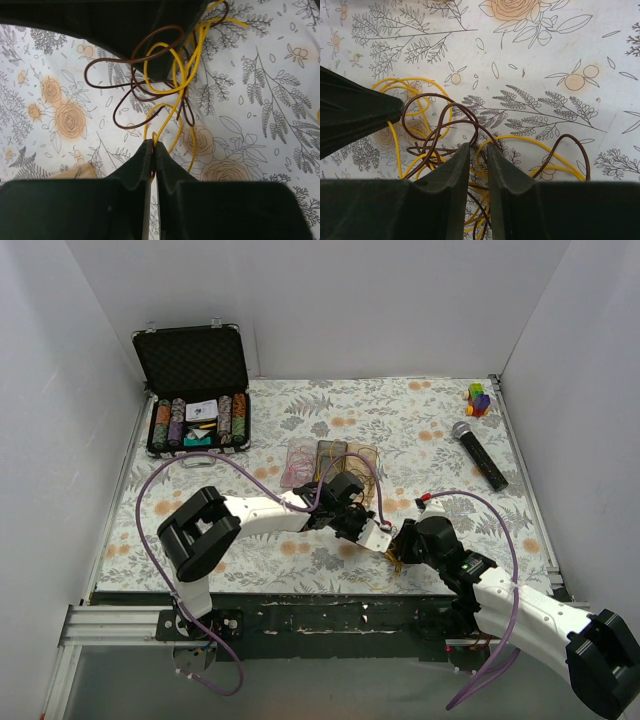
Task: Untangle the cables
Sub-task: Untie the cable, then place the cable in the bin.
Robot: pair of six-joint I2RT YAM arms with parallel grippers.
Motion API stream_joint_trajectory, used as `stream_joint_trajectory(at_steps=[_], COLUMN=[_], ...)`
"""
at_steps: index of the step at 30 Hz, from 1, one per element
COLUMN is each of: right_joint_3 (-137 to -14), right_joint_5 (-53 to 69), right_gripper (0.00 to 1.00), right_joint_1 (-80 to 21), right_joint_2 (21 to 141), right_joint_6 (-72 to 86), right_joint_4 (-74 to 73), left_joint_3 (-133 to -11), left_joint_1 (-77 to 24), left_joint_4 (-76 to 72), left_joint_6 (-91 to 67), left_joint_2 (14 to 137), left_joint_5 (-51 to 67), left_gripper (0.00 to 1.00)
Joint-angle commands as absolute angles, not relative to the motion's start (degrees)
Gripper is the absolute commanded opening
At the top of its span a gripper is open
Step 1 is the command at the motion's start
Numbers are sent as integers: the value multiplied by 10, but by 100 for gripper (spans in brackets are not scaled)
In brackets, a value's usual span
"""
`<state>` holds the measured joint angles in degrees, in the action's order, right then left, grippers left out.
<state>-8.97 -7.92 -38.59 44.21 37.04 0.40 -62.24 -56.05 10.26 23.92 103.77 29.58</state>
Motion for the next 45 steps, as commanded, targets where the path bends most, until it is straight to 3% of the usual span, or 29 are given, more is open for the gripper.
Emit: stream_joint_trajectory(at_steps=[1,15,25,30,38,45], right_joint_3=[-98,-103,-117,-118,-125,-124], right_joint_5=[-84,-103,-108,-112,-114,-120], right_gripper=[29,34,38,39,39,39], right_joint_1=[-383,-382,-382,-382,-382,-382], right_joint_2=[440,468,484,467,447,423], right_joint_6=[357,368,387,392,393,395], right_joint_4=[-18,-26,-48,-58,-75,-85], left_joint_3=[-665,-716,-823,-883,-723,-672], left_joint_1=[-562,-557,-556,-555,-513,-425], left_joint_4=[140,187,41,26,27,31], left_joint_6=[236,108,4,-14,-125,-235], left_joint_2=[1006,766,732,751,752,830], left_joint_5=[266,108,-55,-84,-62,17], left_gripper=[0,0,0,0,0,0])
